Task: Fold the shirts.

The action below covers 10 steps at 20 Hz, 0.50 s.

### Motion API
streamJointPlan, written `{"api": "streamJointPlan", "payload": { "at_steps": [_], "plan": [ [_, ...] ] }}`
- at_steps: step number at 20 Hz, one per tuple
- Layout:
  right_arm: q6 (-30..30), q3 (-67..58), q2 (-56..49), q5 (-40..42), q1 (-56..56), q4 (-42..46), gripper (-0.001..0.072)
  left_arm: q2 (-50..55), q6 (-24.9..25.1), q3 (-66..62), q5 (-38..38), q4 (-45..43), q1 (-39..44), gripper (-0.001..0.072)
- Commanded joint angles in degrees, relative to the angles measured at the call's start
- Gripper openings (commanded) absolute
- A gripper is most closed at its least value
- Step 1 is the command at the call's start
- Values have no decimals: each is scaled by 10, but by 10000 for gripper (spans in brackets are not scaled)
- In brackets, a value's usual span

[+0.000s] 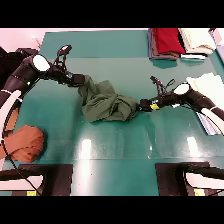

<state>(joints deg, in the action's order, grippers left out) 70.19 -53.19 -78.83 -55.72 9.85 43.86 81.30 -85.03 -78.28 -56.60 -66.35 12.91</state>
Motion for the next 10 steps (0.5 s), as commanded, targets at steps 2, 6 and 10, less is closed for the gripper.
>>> {"api": "streamJointPlan", "payload": {
  "at_steps": [2, 6, 10],
  "plan": [
    [-18, -61, 24, -4, -1, 43, 14, -33, 0, -9, 2, -16, 0, 25],
    [-17, -178, 146, -103, -57, 88, 14, -154, 0, -94, -11, -96, 0, 25],
    [19, -305, 263, -185, -132, 88, 14, -287, 0, -208, -9, -113, 0, 25]
  ]
}}
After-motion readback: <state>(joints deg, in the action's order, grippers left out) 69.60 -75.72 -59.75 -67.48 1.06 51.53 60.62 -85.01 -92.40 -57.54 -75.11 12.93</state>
